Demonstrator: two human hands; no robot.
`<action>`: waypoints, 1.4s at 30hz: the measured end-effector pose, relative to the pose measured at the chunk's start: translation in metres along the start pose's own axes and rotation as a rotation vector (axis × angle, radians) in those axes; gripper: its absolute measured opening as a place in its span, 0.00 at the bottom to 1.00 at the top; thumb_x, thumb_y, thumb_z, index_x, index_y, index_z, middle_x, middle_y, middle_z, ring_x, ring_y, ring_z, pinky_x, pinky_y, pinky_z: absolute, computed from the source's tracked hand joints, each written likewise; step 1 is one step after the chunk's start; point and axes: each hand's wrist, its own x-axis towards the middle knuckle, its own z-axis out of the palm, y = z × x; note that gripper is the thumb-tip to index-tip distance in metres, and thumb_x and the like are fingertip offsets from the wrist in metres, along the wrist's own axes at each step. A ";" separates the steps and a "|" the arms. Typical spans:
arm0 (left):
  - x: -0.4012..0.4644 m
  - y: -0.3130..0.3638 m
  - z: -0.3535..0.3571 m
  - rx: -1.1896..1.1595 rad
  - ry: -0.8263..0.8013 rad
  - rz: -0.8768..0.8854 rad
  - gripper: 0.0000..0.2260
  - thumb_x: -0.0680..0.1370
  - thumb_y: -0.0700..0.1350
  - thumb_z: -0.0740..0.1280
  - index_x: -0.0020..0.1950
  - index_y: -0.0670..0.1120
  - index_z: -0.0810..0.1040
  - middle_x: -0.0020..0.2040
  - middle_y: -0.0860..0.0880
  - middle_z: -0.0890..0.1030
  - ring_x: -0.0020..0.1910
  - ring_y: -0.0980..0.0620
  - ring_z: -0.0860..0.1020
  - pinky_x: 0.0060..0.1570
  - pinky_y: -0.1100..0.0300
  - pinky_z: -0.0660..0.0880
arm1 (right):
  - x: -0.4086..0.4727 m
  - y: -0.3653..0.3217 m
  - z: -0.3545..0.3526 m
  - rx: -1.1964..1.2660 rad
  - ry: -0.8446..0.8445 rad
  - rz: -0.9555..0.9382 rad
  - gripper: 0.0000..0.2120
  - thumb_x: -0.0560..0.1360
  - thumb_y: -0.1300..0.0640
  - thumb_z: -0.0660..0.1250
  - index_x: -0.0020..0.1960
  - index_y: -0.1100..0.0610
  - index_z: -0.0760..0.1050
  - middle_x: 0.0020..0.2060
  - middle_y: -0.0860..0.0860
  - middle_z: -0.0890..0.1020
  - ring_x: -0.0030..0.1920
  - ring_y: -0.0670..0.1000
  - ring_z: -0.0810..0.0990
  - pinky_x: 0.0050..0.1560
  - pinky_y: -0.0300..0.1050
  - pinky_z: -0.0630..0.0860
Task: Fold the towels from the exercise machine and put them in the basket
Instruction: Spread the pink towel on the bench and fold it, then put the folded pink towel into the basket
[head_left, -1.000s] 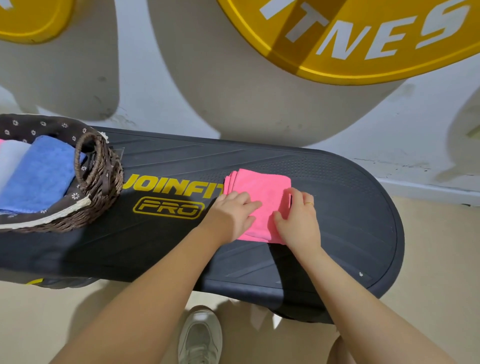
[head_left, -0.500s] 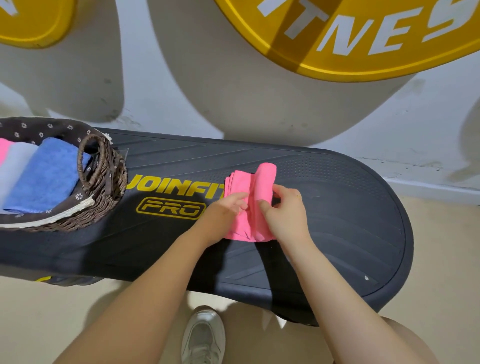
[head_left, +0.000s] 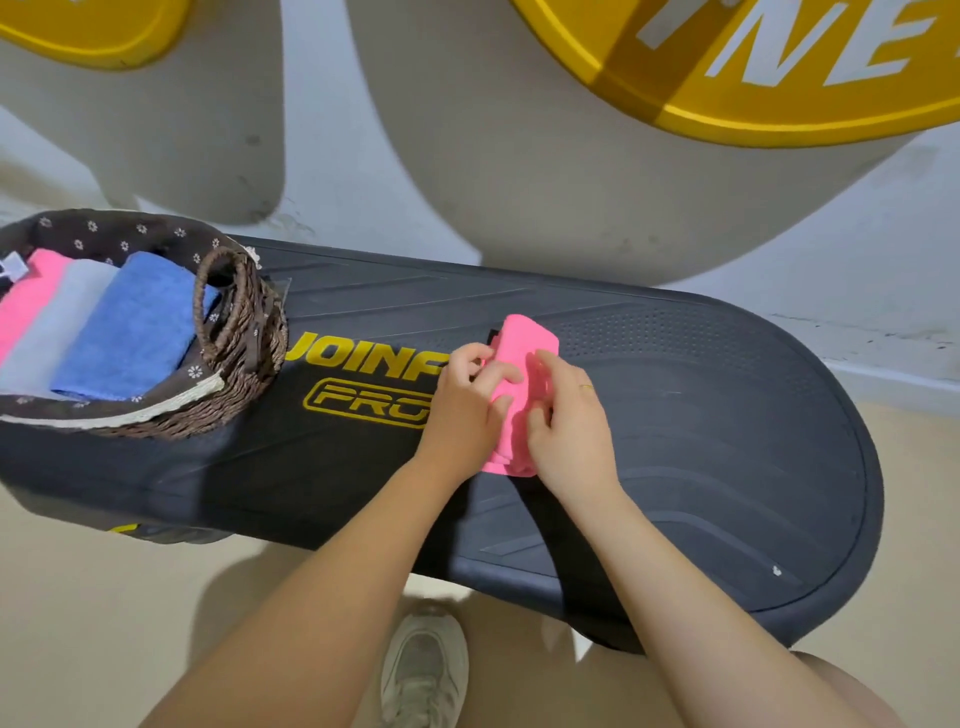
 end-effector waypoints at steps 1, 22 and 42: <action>0.002 -0.003 0.001 0.061 0.003 0.015 0.13 0.72 0.41 0.62 0.53 0.41 0.80 0.61 0.38 0.72 0.57 0.38 0.72 0.57 0.46 0.71 | -0.001 0.005 0.000 -0.018 0.021 0.002 0.24 0.75 0.65 0.58 0.70 0.56 0.65 0.64 0.55 0.71 0.60 0.57 0.73 0.54 0.47 0.70; -0.021 0.005 -0.045 0.576 -0.449 -0.049 0.30 0.75 0.58 0.64 0.74 0.58 0.56 0.77 0.46 0.38 0.75 0.42 0.44 0.73 0.47 0.49 | -0.003 -0.015 0.025 -0.004 -0.109 0.287 0.34 0.72 0.59 0.68 0.72 0.59 0.53 0.63 0.62 0.69 0.59 0.64 0.74 0.55 0.51 0.72; -0.040 -0.002 -0.275 0.407 -0.217 0.008 0.28 0.70 0.52 0.70 0.67 0.53 0.63 0.57 0.51 0.76 0.56 0.49 0.74 0.53 0.54 0.72 | 0.030 -0.233 0.004 -0.647 -0.631 -0.704 0.24 0.65 0.65 0.67 0.60 0.54 0.75 0.51 0.53 0.80 0.49 0.53 0.76 0.48 0.44 0.71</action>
